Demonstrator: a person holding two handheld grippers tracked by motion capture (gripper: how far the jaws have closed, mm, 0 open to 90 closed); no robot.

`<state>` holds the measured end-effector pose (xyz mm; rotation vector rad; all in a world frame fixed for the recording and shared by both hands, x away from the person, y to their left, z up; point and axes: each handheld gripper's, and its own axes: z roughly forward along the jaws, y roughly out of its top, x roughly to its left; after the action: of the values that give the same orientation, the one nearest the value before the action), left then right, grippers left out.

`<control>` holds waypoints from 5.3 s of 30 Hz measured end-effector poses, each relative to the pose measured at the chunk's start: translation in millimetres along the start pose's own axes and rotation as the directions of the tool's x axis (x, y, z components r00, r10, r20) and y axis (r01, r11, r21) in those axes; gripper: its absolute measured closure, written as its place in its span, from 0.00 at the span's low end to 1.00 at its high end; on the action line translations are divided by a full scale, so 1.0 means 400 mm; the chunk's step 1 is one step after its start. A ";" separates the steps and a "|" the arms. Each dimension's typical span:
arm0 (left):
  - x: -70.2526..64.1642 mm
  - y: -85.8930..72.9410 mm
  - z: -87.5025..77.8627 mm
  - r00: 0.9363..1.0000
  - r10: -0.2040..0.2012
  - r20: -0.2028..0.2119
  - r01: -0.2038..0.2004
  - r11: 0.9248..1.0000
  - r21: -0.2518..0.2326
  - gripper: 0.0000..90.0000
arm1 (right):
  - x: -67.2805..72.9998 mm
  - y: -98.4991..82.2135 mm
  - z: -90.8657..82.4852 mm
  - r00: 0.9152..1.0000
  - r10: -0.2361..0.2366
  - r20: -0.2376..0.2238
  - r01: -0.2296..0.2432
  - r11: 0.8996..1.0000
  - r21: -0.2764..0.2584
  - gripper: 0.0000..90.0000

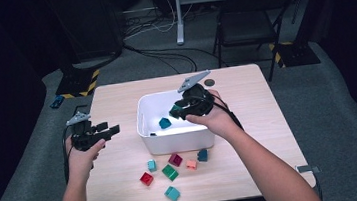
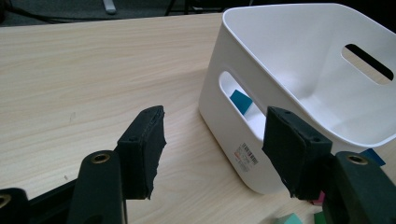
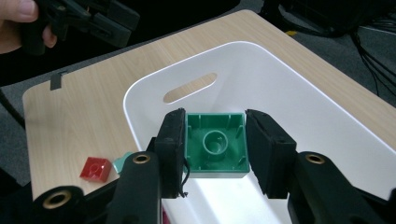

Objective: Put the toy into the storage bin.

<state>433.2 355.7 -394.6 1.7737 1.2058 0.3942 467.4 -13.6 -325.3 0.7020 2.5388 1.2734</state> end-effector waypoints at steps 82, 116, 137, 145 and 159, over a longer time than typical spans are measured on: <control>0.008 -0.002 -0.002 1.000 -0.012 -0.006 0.012 1.000 0.002 0.43 | 0.093 -0.058 -0.069 0.998 -0.065 -0.026 0.063 0.996 -0.057 0.57; 0.007 -0.008 0.006 1.000 -0.008 -0.014 0.008 1.000 0.010 0.43 | 0.102 -0.358 -0.026 0.999 0.034 0.008 -0.034 0.999 -0.009 0.59; 0.003 -0.010 0.010 1.000 -0.003 -0.015 0.003 1.000 0.019 0.43 | 0.043 -0.490 0.050 0.992 0.100 0.079 -0.106 0.992 0.073 0.55; 0.003 -0.010 0.010 1.000 -0.003 -0.015 0.003 1.000 0.018 0.43 | 0.035 -0.501 0.069 0.990 0.114 0.085 -0.122 0.988 0.095 0.55; 0.003 -0.010 0.009 1.000 -0.004 -0.013 0.004 1.000 0.016 0.43 | 0.035 -0.499 0.091 0.992 0.096 0.076 -0.104 0.988 0.113 0.53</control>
<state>434.0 355.4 -399.9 1.7846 1.2250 0.3950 406.1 -83.5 -506.1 0.8931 2.5664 1.1145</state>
